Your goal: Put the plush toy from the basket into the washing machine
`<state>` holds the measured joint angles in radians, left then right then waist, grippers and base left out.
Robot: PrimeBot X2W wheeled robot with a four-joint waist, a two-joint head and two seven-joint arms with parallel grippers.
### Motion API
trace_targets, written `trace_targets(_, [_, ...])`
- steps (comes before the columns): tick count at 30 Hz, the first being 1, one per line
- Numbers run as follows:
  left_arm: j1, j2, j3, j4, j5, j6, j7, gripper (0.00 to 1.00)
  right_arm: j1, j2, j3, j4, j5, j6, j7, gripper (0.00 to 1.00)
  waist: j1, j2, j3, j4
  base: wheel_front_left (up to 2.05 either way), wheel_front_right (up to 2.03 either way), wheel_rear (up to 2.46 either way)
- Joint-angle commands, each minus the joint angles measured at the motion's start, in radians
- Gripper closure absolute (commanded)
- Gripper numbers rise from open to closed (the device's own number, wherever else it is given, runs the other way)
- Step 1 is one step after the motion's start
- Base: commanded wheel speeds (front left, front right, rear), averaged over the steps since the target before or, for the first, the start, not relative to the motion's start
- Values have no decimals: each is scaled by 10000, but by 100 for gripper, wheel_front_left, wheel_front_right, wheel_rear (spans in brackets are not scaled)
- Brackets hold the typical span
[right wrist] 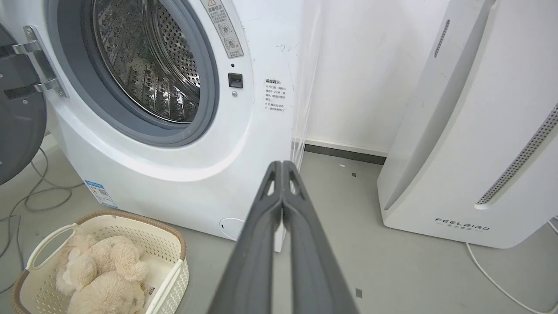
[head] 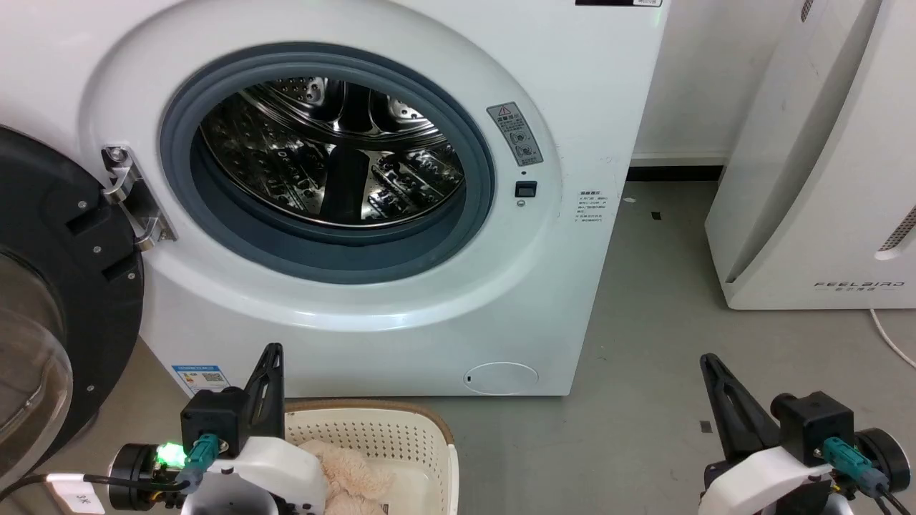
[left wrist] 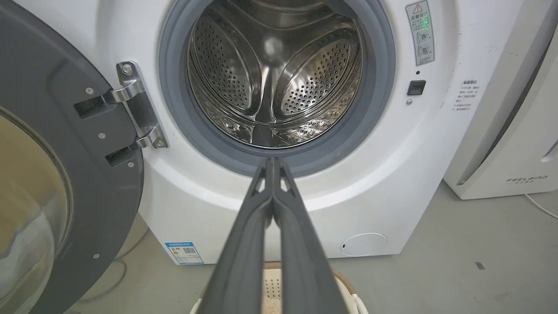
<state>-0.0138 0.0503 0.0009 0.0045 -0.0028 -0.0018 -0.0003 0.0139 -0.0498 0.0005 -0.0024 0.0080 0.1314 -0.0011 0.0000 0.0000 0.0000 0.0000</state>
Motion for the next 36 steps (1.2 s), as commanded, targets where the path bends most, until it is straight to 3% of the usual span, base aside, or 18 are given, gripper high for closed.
trace_targets(1, [138,-1,-9,-45,28,18,3,100,-139,-4,-5,24,-80,-7,11,100,0,0,0,0,0,0,0])
trace_targets(17, [138,-1,-9,-45,28,18,3,100,-139,-4,-5,24,-80,-7,11,100,0,0,0,0,0,0,0])
trace_targets(18, [0,0,2,0,0,1,0,0,0,0,-5,0,1,0,-2,0,0,0,0,0,0,0,0])
trace_targets(36, [-213,16,-139,188,-44,255,-298,0,-92,-1,-295,-21,348,1,-297,0,0,0,166,25,0,0,0])
